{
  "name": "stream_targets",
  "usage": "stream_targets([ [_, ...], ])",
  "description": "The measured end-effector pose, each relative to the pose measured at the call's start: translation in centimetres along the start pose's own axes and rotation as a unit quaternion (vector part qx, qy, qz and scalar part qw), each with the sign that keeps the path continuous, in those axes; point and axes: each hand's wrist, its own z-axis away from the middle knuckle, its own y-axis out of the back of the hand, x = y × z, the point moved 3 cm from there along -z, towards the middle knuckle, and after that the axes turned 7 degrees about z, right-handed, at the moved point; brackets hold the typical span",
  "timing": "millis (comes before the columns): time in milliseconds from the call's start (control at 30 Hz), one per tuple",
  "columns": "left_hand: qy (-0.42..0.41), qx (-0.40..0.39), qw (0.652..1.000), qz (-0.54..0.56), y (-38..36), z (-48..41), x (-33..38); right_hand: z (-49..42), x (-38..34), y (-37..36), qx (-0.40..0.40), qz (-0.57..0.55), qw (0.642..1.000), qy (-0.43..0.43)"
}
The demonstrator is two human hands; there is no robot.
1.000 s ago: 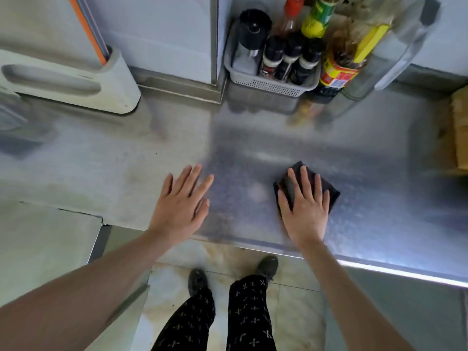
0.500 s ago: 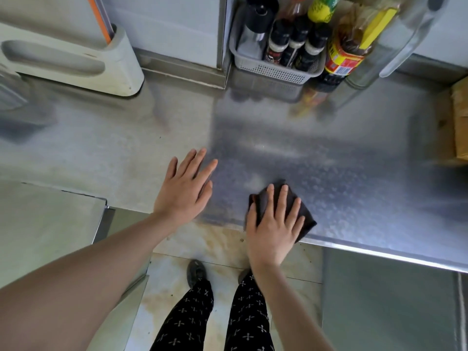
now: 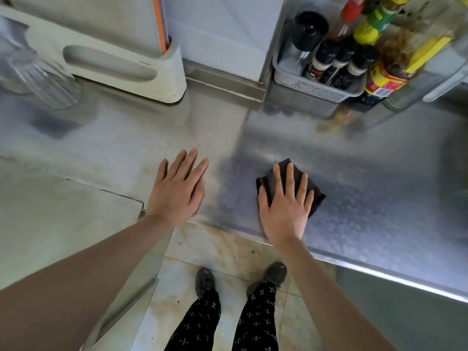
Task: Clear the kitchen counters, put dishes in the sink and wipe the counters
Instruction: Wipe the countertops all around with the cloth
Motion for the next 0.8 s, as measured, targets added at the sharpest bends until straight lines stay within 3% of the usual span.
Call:
stream_targets([
  [67,0.001,0.004,1.000,0.000,0.0,0.0,-0.1,0.0,-3.4,0.2,0.008,-0.002,1.000,0.019],
  [167,0.001,0.003,1.000,0.003,-0.1,0.0,-0.4,0.1,-6.3,0.2,0.031,0.027,0.985,0.169],
  [267,0.002,-0.002,1.000,0.006,-0.3,-0.1,-0.6,-2.0,-4.7,0.6,0.032,0.058,0.957,0.284],
  [333,0.001,0.004,1.000,0.010,-0.4,-0.1,-0.7,-4.6,-3.1,1.2,0.029,0.064,0.963,0.259],
  [467,-0.003,0.019,1.000,0.008,-0.6,-0.1,-0.8,-8.6,-4.2,1.7,0.014,0.000,0.998,0.054],
  [500,-0.003,0.022,1.000,0.008,-0.6,-0.1,-0.8,-8.9,-5.8,1.8,0.012,-0.013,0.999,0.035],
  [600,-0.001,0.025,1.000,0.009,-0.7,-0.1,-0.9,-8.8,-10.5,1.8,0.012,0.007,0.987,0.161],
  [700,0.002,0.026,1.000,0.007,-0.8,-0.1,-0.9,-10.1,-10.7,2.1,0.000,0.038,0.943,0.330],
  [800,0.004,0.032,0.999,0.007,-0.7,0.0,-0.8,-12.4,-8.8,2.6,0.004,0.047,0.928,0.370],
])
